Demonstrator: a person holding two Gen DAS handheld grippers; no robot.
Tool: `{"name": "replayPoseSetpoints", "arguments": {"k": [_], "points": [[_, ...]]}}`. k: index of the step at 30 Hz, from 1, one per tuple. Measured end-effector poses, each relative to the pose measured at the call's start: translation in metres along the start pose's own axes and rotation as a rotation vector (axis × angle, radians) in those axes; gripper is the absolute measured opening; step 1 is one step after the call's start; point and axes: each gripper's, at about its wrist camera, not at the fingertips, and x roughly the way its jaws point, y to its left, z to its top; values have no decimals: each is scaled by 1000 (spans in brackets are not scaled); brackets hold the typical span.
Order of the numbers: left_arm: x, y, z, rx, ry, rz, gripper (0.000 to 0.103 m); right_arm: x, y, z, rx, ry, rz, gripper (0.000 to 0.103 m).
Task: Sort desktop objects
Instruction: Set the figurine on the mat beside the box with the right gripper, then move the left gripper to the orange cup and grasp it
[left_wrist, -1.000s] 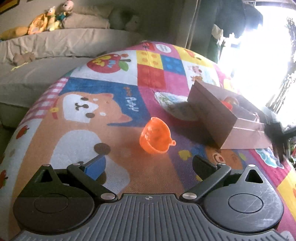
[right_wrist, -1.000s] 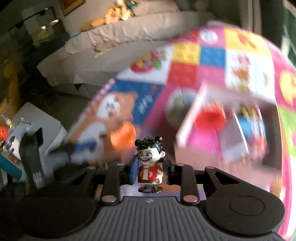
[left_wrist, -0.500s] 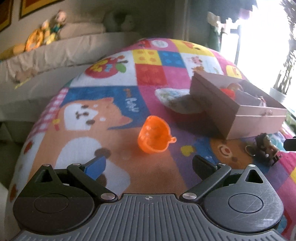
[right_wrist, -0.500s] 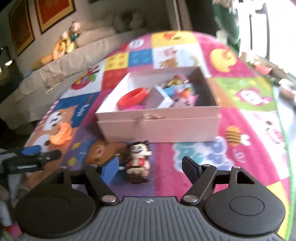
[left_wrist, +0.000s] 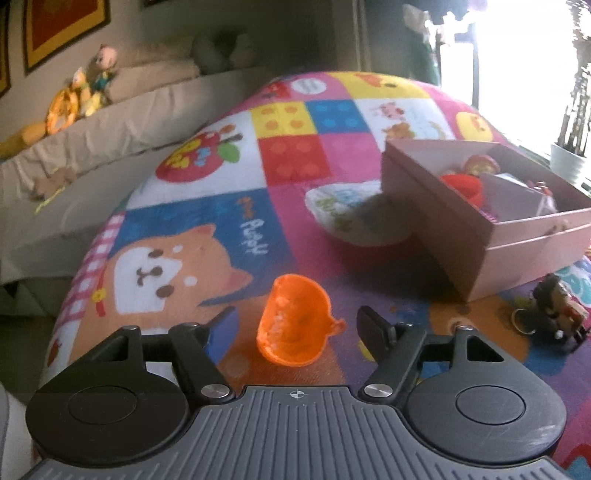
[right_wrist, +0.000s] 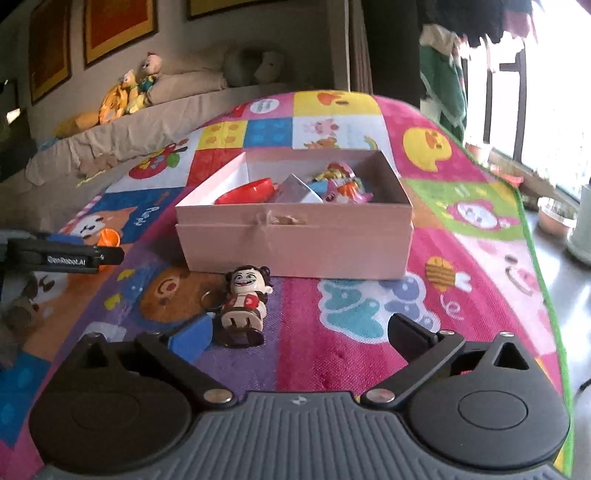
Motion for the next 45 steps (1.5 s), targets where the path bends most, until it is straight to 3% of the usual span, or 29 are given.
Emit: {"name": "replayPoseSetpoints", "arguments": {"k": [4,6,10,19,24,26,32,36,45], "points": [[4,0,-1,8,11,5,71,4,-5,1,38,18,2,103],[4,-2,-1,20,20,1,58,3,-4,0,36,15,1,103],[-2,-5,-2,23,27,-24,58,4,-3,0,32,17,1,103],[-48,-35,-30,27,70,-202,59,6,-3,0,34,28,-4,103],[-59,-44,-43,24,94,-243,89,6,-3,0,33,30,-9,103],[-61,-45,-46,40,93,-238,95,6,-4,0,32,30,-10,103],[-62,-46,-53,54,116,-233,103,7,-3,0,34,35,-13,103],[-63,-51,-57,57,109,-197,103,7,-3,0,33,35,-12,103],[-63,-50,-58,59,110,-198,103,7,-4,0,35,35,-15,103]]}}
